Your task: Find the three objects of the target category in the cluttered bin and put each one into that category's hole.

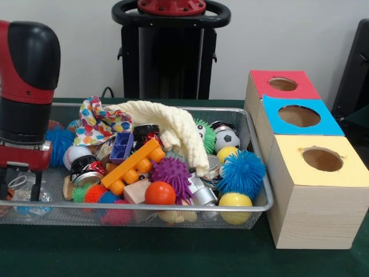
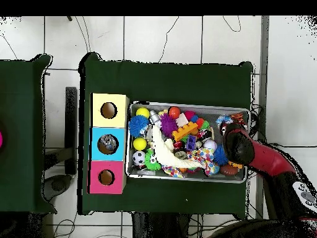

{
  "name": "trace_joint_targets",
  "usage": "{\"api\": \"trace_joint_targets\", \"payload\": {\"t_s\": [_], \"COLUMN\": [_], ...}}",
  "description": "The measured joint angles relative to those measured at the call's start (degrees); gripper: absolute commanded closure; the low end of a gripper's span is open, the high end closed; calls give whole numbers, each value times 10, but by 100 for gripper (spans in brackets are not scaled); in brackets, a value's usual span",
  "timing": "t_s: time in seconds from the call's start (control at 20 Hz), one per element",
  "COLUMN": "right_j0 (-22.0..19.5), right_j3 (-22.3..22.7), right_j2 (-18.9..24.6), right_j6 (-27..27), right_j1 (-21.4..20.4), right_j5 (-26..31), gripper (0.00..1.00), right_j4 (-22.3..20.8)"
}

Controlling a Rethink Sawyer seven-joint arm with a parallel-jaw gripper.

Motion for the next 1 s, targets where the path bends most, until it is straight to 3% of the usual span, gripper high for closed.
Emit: {"api": "trace_joint_targets", "payload": {"t_s": [0.3,0.35,1.0], "right_j0": [0,-1,-35], "right_j3": [-13,-15,-26], "right_j2": [7,8,53], "right_j6": [0,0,0], "right_j1": [0,0,5], "right_j5": [40,46,95], "gripper": [0,100,100], "right_j4": [3,3,3]}}
